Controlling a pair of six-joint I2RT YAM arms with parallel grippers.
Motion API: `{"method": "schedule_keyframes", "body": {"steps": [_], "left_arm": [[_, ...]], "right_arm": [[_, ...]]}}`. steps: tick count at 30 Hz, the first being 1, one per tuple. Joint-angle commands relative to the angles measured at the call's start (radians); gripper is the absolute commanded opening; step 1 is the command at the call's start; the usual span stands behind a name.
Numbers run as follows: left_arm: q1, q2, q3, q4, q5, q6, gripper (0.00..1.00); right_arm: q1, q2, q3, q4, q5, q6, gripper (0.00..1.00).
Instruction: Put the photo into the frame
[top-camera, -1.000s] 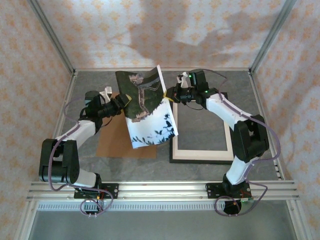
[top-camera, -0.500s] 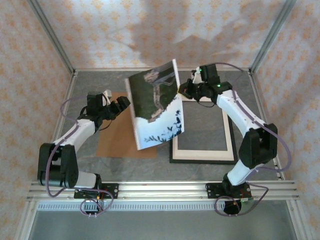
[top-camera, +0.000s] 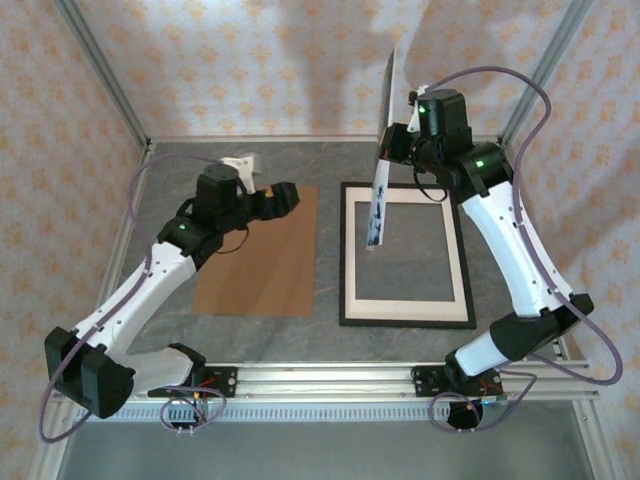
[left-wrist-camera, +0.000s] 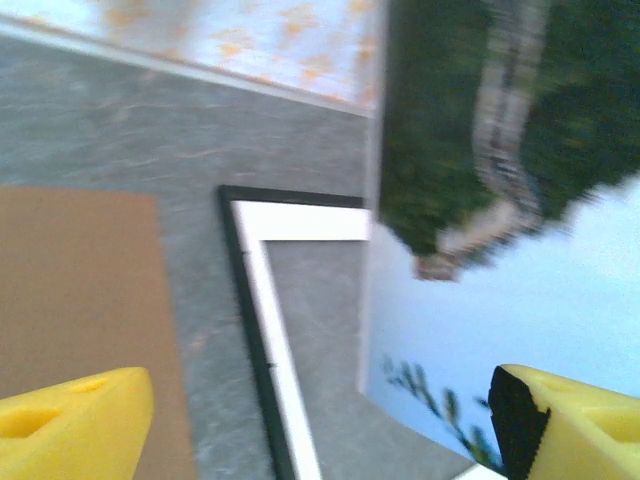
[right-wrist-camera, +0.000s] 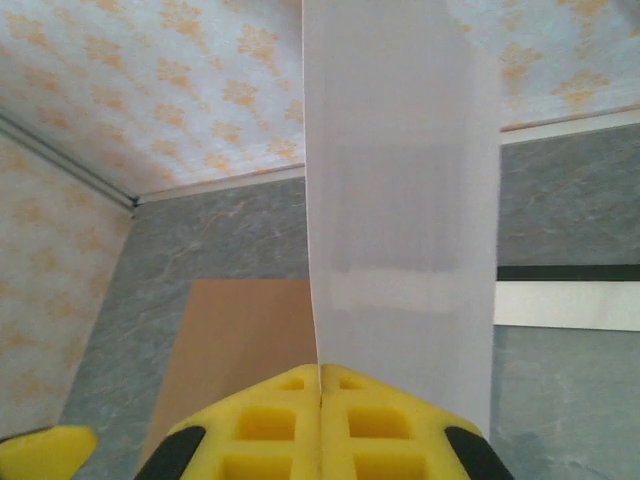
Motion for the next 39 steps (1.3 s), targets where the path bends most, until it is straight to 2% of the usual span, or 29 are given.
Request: {"method": "schedule_keyframes", "body": {"steps": [1,6,9,13,19,25,39], "left_arm": [[-0.176,-0.014,0.081,-0.036,-0.179,0.098,0.88],[-0.361,0.062,0.165,-0.045,-0.283,0.141,0.88],[-0.438,0.118,0.217,-0.045,-0.332,0.160,0.87],[-0.495,0.195,0.285,-0.069,-0.394,0.180,0.86],[-0.509,0.276,0.341,-0.083,-0.486,0.209,0.79],[-0.508,0.336,0.398,-0.109,-0.514,0.246,0.70],[-0.508,0.381,0.415,-0.146,-0.564,0.267,0.37]], "right_arm": [[0.023,0.046,0.031,-0.053,0.121,0.033,0.00],[0.045,0.080,0.023,-0.028,0.127,0.086,0.00],[0.052,0.095,0.018,-0.009,0.122,0.109,0.00],[0.053,0.115,0.016,0.009,0.097,0.139,0.00],[0.054,0.134,0.022,0.021,0.072,0.157,0.00],[0.053,0.145,0.024,0.026,0.062,0.165,0.00],[0.053,0.167,0.024,0.032,0.044,0.186,0.00]]}}
